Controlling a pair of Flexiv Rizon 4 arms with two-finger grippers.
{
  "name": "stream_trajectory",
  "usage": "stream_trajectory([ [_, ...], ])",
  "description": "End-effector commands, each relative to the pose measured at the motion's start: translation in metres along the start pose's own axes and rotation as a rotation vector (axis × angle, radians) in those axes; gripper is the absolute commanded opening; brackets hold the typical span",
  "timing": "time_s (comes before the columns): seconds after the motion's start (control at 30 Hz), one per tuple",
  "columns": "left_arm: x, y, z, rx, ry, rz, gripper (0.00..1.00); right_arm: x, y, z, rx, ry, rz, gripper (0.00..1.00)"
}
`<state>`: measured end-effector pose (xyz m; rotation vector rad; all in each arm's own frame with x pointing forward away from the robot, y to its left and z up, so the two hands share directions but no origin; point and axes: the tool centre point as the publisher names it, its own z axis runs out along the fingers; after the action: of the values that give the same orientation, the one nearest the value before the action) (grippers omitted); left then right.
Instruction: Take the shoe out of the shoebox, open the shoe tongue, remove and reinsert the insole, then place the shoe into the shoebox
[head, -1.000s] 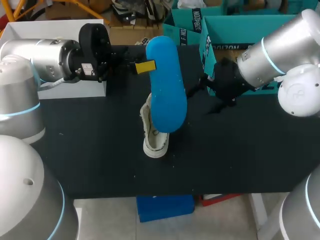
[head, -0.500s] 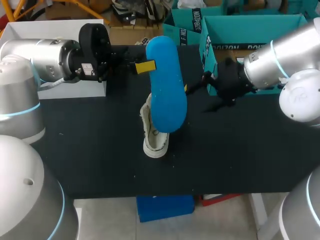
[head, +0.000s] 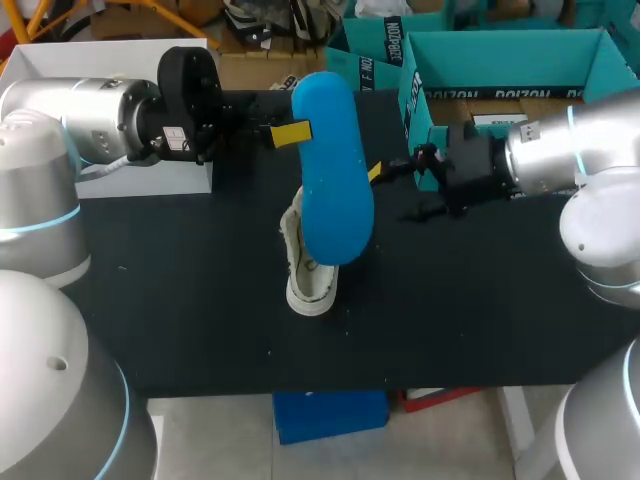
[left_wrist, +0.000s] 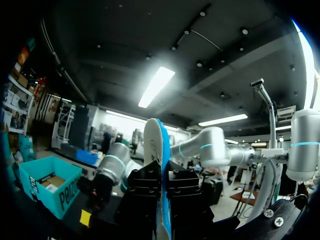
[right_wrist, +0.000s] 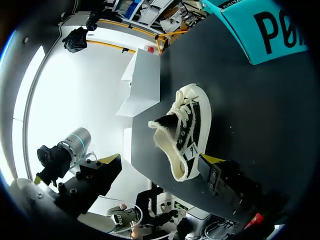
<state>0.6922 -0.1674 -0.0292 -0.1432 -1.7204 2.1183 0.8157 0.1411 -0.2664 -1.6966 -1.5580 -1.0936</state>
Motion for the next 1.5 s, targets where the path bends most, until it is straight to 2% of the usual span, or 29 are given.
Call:
stream_trajectory([
  [0.03,0.001,0.001,0.001,0.000,-0.003,0.002,0.00,-0.001,-0.004,0.004,-0.016,0.195,0.007,1.00],
  [0.13,0.001,0.001,0.001,0.000,-0.003,0.002,0.00,0.002,-0.004,0.005,-0.018,0.250,0.010,1.00],
  [0.3,0.001,0.001,0.001,0.000,-0.003,0.002,0.00,0.004,-0.003,0.006,-0.022,0.260,0.010,1.00],
  [0.47,0.001,0.001,0.001,0.000,-0.003,0.002,0.00,0.007,0.000,0.004,-0.028,0.400,0.017,1.00],
  [1.03,0.001,0.001,0.001,0.000,-0.003,0.002,0.00,0.016,0.002,0.000,-0.051,0.366,-0.025,1.00],
  [1.07,0.000,0.000,0.001,-0.016,-0.013,0.070,0.00,0.016,0.002,0.000,-0.051,0.366,-0.025,1.00],
  [1.27,0.000,0.002,0.001,-0.286,-0.040,0.618,0.00,0.016,0.002,0.000,-0.051,0.366,-0.025,1.00],
  [1.43,-0.002,0.011,-0.006,-0.395,-0.037,0.910,0.00,0.016,0.002,0.000,-0.051,0.366,-0.025,1.00],
  [1.5,-0.003,0.017,-0.009,-0.467,-0.067,1.047,0.00,0.016,0.002,0.000,-0.051,0.366,-0.025,1.00],
])
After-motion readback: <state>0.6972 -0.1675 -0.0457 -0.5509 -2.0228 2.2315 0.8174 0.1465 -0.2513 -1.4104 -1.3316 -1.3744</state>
